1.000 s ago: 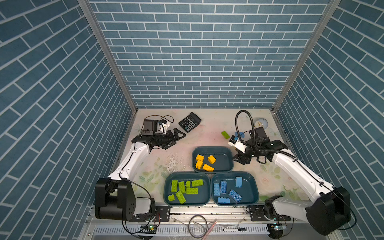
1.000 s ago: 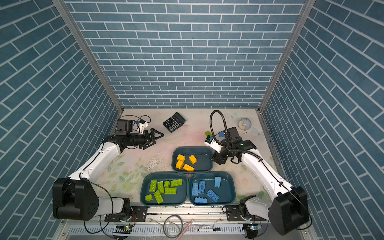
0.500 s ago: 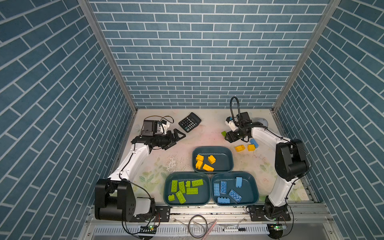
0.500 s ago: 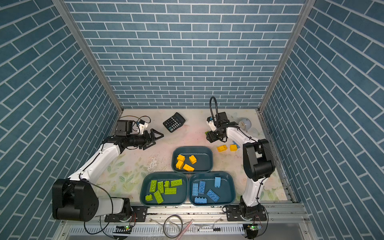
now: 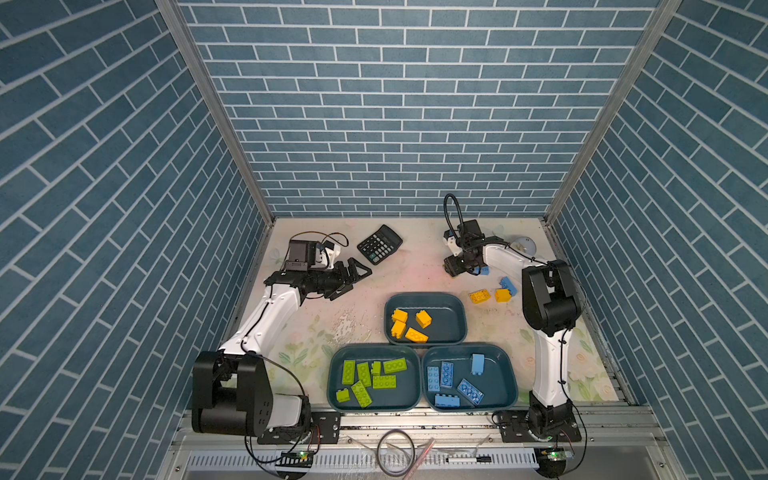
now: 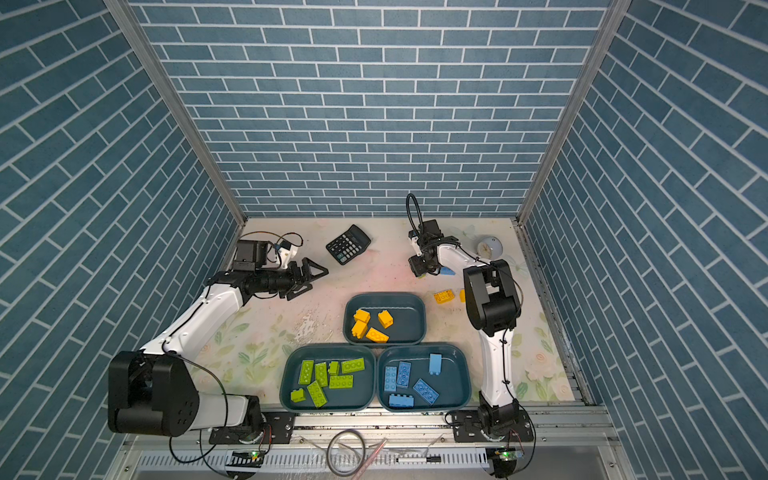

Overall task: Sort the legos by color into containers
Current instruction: 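Grasp the green 2x4 brick with the right gripper and lift it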

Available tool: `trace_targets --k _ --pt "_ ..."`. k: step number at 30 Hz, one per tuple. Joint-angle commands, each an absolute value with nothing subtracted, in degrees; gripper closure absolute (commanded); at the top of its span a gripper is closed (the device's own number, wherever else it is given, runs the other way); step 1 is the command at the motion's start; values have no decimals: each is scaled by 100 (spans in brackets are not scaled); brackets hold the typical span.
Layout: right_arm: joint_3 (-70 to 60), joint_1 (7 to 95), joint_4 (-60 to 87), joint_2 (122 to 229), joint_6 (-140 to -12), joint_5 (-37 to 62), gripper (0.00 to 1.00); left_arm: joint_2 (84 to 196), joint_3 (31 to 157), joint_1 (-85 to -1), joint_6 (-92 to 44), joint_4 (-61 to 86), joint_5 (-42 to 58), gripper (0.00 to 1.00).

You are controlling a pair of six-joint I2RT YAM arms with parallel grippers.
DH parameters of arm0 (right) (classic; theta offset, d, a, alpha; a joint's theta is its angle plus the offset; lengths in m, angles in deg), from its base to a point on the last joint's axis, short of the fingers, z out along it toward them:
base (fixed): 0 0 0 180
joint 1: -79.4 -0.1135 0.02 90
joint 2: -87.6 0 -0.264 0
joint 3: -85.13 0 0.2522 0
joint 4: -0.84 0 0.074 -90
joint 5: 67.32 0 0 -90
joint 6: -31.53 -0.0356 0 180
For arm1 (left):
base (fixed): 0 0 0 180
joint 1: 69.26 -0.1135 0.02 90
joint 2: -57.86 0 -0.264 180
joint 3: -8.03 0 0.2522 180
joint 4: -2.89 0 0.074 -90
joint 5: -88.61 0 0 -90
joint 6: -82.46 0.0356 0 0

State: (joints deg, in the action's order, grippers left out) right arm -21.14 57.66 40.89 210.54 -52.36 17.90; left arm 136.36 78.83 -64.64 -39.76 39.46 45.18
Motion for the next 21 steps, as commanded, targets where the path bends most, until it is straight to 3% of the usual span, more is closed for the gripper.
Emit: trace_targets --k 1,8,11,16,21 --pt "-2313 5740 4416 21248 -5175 1946 43 13703 7945 -6504 -3839 3950 4559 1" --pt "-2525 5671 4617 21546 -5063 1975 45 13664 7920 -6504 -3823 3960 4563 1" --pt "-2584 5632 4689 21601 -5047 2057 52 13661 7927 -6504 -3814 3969 4572 1" --pt "-2492 5630 4730 21386 -5039 2058 71 13683 8001 -6504 -3781 4024 4605 1" --pt "-1812 5541 4592 20311 -4823 1598 75 13718 8020 -6504 -3718 4060 4632 1"
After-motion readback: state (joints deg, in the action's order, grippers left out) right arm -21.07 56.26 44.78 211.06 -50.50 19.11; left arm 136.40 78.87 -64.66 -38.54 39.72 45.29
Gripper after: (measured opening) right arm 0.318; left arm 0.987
